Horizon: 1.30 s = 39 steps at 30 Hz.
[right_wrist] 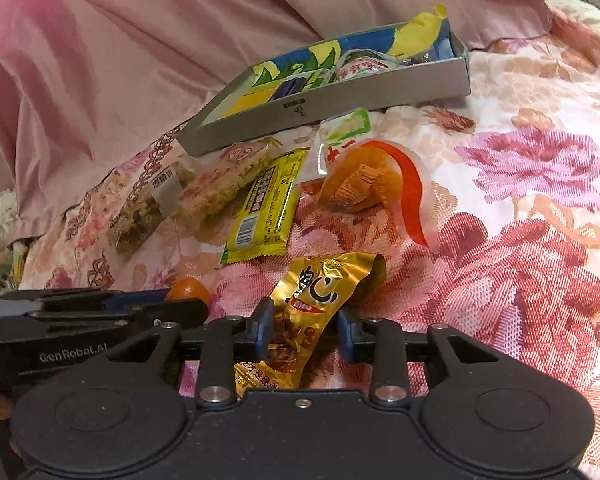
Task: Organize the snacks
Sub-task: 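Carry the orange with the left tool while the right tool carries the gold pouch into the tray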
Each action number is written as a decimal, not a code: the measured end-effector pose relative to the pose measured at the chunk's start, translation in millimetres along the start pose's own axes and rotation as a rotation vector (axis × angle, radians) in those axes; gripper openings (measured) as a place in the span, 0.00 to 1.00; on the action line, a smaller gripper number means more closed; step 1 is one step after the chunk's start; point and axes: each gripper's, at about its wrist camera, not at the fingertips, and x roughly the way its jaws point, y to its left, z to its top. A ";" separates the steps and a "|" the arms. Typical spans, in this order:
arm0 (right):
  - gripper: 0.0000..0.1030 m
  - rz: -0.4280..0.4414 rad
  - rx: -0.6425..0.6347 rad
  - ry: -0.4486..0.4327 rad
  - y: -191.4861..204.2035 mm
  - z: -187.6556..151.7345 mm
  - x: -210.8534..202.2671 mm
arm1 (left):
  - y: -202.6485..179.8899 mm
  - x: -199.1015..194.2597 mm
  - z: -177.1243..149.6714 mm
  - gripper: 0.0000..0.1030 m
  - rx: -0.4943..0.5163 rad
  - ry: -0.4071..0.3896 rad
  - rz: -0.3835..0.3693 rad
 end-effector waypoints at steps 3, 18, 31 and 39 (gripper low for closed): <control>0.31 -0.023 -0.023 -0.008 6.2 -3.0 -2.9 | 0.5 -2.7 -2.2 0.34 -0.007 -0.002 -0.002; 0.20 -0.112 -0.222 -0.135 46.4 -24.0 -39.9 | -3.2 -31.2 -22.2 0.34 -0.016 -0.052 -0.041; 0.19 -0.125 -0.273 -0.229 54.7 -24.3 -47.0 | 2.4 -39.6 -7.9 0.34 -0.055 -0.119 -0.029; 0.19 -0.120 -0.298 -0.313 53.7 -8.2 -53.1 | 9.5 -37.6 34.6 0.34 -0.071 -0.146 -0.011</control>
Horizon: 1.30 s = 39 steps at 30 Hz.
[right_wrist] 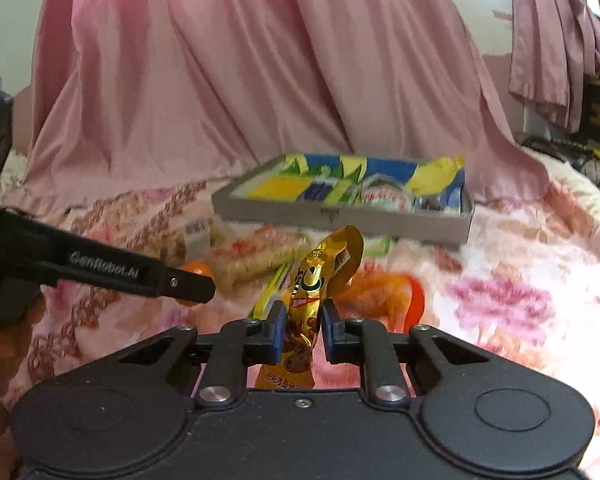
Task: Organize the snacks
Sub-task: 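Carry the orange with the left tool while the right tool carries the gold pouch into the tray, then open both tools to release the orange and gold pouch in the tray and withdraw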
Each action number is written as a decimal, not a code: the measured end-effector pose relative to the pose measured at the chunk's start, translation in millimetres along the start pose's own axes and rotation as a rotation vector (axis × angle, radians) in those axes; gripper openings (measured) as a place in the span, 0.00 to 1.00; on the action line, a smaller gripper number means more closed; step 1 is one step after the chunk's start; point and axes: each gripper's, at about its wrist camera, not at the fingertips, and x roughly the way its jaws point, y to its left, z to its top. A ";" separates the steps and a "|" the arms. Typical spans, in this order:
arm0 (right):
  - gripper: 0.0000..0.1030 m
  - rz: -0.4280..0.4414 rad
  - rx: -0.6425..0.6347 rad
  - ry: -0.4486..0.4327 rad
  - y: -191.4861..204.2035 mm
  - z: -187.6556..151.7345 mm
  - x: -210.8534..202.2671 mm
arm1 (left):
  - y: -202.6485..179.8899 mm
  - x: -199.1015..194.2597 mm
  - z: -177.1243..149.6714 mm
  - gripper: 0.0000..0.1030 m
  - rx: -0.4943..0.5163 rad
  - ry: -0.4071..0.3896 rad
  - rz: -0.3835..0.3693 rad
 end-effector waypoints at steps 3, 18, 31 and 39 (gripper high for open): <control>0.19 -0.007 0.021 -0.044 -11.2 17.0 2.9 | 2.9 3.8 26.7 0.34 0.005 -0.037 0.017; 0.19 0.031 0.060 -0.168 -81.7 139.4 110.6 | 21.6 91.6 140.2 0.34 -0.002 -0.132 0.133; 0.19 0.048 0.149 0.003 -109.8 124.3 196.2 | 39.2 155.2 144.3 0.34 0.039 -0.085 0.166; 0.19 0.049 0.142 0.052 -109.1 119.9 205.2 | 31.4 165.2 131.7 0.34 0.067 -0.052 0.170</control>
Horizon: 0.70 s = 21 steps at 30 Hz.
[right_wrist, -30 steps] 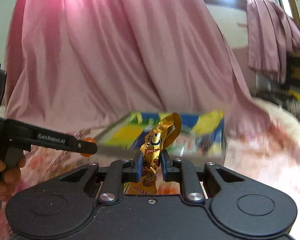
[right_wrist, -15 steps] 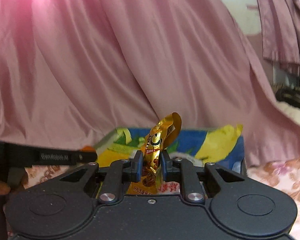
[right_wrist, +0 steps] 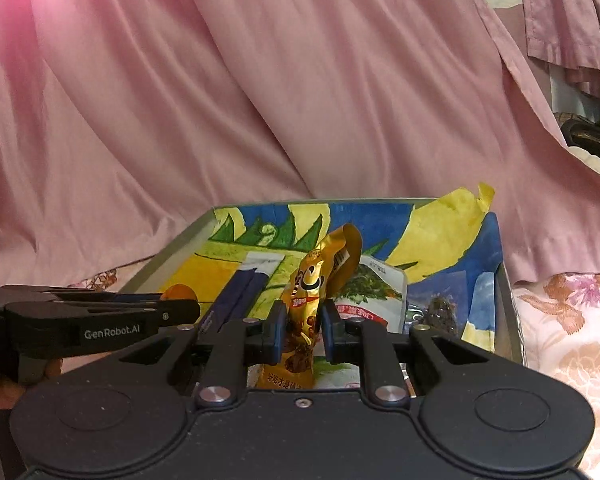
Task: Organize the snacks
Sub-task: 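Open both tools to release the orange and gold pouch in the tray and withdraw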
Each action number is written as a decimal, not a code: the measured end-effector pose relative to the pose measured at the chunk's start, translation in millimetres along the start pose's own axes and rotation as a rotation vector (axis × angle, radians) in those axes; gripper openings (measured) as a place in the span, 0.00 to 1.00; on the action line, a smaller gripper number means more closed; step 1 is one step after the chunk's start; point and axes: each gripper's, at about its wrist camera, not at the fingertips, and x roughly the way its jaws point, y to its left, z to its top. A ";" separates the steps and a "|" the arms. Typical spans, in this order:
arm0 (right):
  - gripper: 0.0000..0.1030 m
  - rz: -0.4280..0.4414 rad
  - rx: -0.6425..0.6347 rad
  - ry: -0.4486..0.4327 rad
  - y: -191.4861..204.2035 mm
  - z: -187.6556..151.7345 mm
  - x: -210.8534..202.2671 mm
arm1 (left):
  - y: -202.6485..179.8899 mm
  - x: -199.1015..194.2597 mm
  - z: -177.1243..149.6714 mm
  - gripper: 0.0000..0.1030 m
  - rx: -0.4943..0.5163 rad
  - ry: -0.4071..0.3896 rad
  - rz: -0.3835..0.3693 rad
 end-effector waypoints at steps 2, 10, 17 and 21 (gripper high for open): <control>0.20 -0.004 0.005 0.012 -0.6 -0.3 1.3 | -2.7 1.2 -2.2 0.35 0.011 0.005 0.004; 0.32 -0.017 -0.009 0.047 2.0 -7.3 -0.9 | -6.9 4.0 -9.2 0.35 0.044 0.023 0.003; 0.47 -0.039 -0.037 0.022 9.0 -7.1 -15.6 | -6.5 -9.3 -12.0 0.62 0.034 -0.002 -0.002; 0.62 -0.060 -0.055 -0.015 15.3 -3.6 -32.4 | -3.5 -31.0 -12.1 0.81 0.008 -0.050 -0.005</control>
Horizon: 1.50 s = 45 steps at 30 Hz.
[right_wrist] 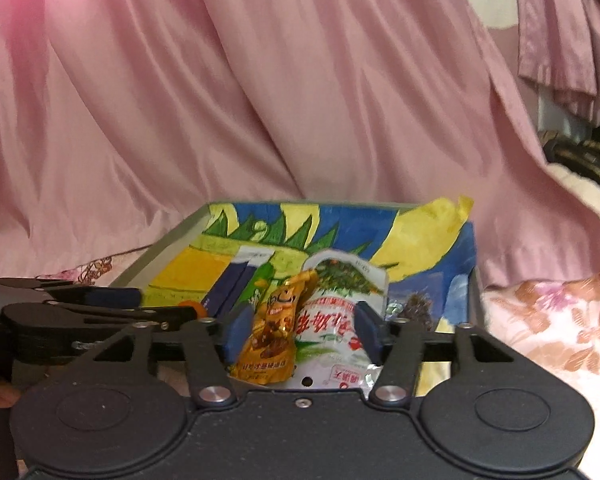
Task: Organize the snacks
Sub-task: 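Open both tools to release the orange and gold pouch in the tray and withdraw, then move both open tools back toward the remaining snacks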
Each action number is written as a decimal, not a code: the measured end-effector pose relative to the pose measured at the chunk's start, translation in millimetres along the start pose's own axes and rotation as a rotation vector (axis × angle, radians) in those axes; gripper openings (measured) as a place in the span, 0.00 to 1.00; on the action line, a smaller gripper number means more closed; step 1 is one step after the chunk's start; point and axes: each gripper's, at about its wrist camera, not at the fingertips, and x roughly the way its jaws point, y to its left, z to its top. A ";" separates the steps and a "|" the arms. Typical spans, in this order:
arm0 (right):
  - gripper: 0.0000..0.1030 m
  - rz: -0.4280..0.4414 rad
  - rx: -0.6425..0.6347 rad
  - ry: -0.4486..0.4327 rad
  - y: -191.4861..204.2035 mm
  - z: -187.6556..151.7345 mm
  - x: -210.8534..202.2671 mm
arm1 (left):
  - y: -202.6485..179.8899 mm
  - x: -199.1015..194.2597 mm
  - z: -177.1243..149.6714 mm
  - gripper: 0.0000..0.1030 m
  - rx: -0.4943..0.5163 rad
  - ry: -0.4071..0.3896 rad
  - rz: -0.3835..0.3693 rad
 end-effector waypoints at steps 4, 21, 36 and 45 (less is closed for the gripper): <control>0.79 -0.018 -0.011 -0.044 4.3 8.6 -22.8 | 7.3 -28.2 1.7 0.92 -0.040 -0.058 -0.001; 0.99 -0.183 -0.130 -0.294 38.6 19.7 -151.5 | 25.8 -149.0 -10.3 1.00 -0.142 -0.242 0.005; 0.99 -0.179 -0.115 -0.276 75.7 -51.5 -217.3 | 45.1 -226.0 -71.4 1.00 -0.136 -0.193 0.060; 0.99 -0.136 -0.092 -0.209 84.6 -99.3 -232.4 | 44.7 -235.8 -105.4 1.00 -0.042 -0.099 0.066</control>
